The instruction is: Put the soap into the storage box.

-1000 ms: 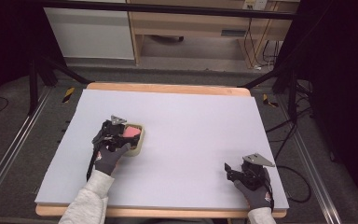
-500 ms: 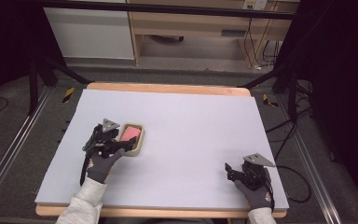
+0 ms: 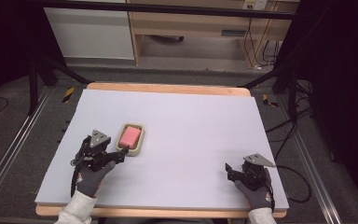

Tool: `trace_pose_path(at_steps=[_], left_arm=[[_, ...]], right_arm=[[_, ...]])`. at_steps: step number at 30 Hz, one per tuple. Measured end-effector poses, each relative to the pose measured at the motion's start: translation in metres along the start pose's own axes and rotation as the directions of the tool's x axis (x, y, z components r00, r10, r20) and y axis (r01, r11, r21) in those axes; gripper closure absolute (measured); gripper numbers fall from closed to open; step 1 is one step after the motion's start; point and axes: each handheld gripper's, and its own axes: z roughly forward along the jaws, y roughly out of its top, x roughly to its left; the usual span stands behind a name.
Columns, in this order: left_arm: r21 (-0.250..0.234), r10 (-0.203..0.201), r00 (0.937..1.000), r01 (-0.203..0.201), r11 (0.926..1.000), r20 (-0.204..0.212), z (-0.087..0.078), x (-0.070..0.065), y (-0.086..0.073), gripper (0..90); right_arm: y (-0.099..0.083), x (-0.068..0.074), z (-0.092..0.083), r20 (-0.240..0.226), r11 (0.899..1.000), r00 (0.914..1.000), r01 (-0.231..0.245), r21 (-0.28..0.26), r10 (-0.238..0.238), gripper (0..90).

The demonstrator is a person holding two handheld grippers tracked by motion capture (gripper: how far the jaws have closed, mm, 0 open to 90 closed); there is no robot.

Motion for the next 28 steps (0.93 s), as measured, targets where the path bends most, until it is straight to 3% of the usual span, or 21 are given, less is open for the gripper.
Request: trace_pose_path(at_steps=[7,11,13,19,28], left_arm=[[0.009,0.012,0.9996,-0.011,0.9999,-0.025,-0.009,0.005,-0.021,17.8],[0.042,0.015,0.9995,-0.013,0.999,-0.029,-0.012,0.008,-0.036,18.1],[0.069,0.035,0.9988,-0.032,0.9971,-0.035,-0.015,0.007,-0.044,18.3],[0.071,0.025,0.9991,-0.023,0.9972,-0.033,-0.016,0.01,-0.047,18.2],[0.091,-0.012,0.9976,0.018,0.9957,-0.069,-0.013,0.028,-0.052,18.0]], right_arm=[[-0.001,-0.001,0.0,0.003,1.0,1.0,0.002,0.001,-0.002,18.4],[-0.001,-0.002,-0.001,0.001,1.0,1.0,-0.001,-0.001,0.001,18.1],[-0.001,-0.002,-0.001,0.0,1.0,0.9999,-0.012,-0.001,0.012,18.0],[-0.002,-0.004,-0.001,0.005,1.0,1.0,-0.008,0.0,0.008,17.8],[-0.002,-0.007,-0.001,0.01,1.0,0.9999,-0.005,0.008,0.005,17.4]])
